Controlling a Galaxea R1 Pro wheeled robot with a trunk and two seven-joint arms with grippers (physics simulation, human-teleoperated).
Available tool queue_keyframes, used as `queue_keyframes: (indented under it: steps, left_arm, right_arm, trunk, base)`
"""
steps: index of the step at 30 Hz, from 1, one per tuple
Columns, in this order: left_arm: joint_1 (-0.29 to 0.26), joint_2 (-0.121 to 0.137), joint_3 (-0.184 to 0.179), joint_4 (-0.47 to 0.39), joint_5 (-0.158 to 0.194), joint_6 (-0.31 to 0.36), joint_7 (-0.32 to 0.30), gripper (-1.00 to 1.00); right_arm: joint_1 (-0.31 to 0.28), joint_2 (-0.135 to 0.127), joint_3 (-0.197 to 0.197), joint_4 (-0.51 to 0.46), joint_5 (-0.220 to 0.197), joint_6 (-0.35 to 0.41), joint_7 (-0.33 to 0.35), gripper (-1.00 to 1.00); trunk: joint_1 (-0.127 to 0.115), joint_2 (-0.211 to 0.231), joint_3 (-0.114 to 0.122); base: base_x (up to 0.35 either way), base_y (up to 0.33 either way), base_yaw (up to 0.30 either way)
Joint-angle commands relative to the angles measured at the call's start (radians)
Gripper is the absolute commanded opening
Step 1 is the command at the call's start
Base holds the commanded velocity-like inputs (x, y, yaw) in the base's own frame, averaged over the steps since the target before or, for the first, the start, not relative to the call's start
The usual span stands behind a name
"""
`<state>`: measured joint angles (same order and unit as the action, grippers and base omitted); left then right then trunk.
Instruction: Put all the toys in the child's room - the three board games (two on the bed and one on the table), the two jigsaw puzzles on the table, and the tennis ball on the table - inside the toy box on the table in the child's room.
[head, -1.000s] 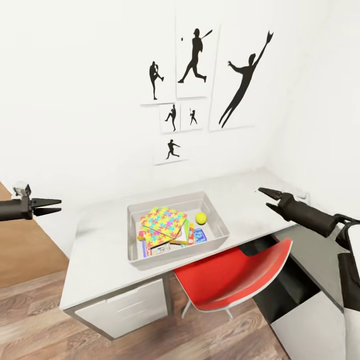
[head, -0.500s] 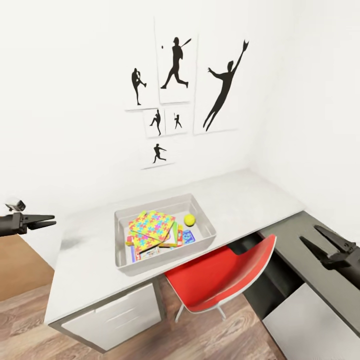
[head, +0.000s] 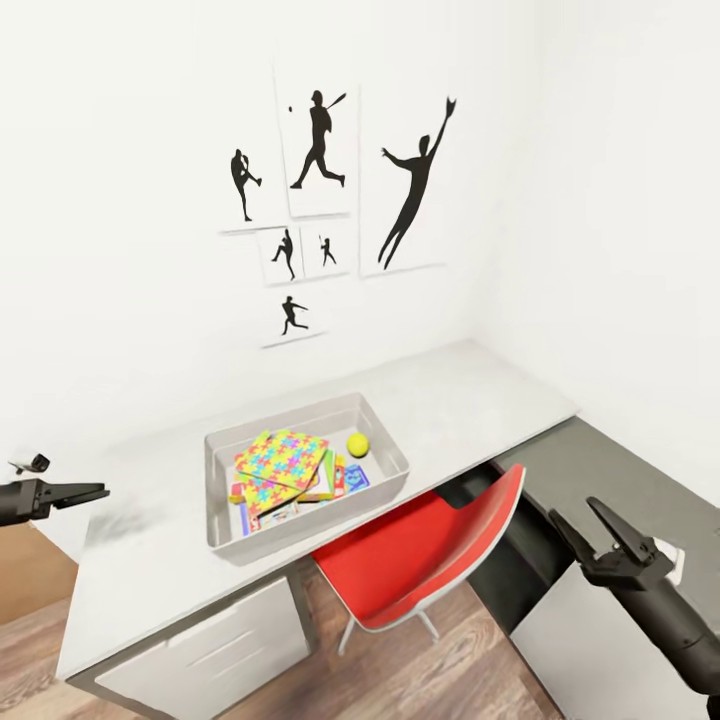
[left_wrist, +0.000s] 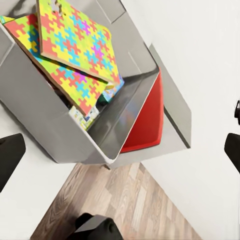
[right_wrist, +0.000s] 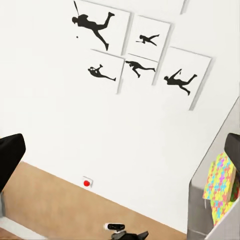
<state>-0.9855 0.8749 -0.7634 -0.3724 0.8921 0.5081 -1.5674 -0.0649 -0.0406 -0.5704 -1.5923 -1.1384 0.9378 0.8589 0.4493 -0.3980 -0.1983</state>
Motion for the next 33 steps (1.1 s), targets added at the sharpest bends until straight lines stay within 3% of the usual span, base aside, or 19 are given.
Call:
queue_keyframes:
  steps: [1,7,10,16,21,33]
  left_arm:
    - [0.001,0.001,-0.007,0.001,0.008,0.010,-0.003,1.00]
    - [0.012,0.010,-0.005,0.006,0.013,0.009,-0.003,1.00]
    - [0.013,0.011,-0.004,0.007,0.012,0.009,-0.003,1.00]
    - [0.014,0.003,-0.001,0.004,0.013,0.009,-0.003,1.00]
    - [0.014,0.001,0.001,0.002,0.013,0.009,-0.003,1.00]
    - [0.014,0.002,0.001,0.001,0.013,0.009,-0.003,1.00]
  right_arm:
    - [0.001,0.001,0.010,0.000,0.004,-0.011,0.017,1.00]
    - [0.008,-0.001,0.074,0.000,0.050,-0.127,0.085,1.00]
    - [0.012,0.003,0.102,0.000,0.129,-0.178,0.098,1.00]
    - [0.014,0.004,0.172,0.000,0.218,-0.299,0.156,1.00]
    - [0.014,0.001,0.188,0.000,0.233,-0.347,0.196,1.00]
    - [0.014,0.001,0.192,0.000,0.238,-0.359,0.204,1.00]
  trunk:
    - [0.001,-0.002,0.000]
    - [0.001,-0.002,0.009]
    - [0.001,-0.002,0.013]
    - [0.001,-0.002,0.020]
    - [0.001,-0.002,0.020]
    - [0.001,-0.002,0.021]
  base:
    - [0.000,0.000,-0.158]
    - [0.000,0.000,-0.157]
    - [0.000,0.000,-0.156]
    - [0.000,0.000,-0.102]
    - [0.000,0.000,-0.015]
    - [0.000,0.000,-0.001]
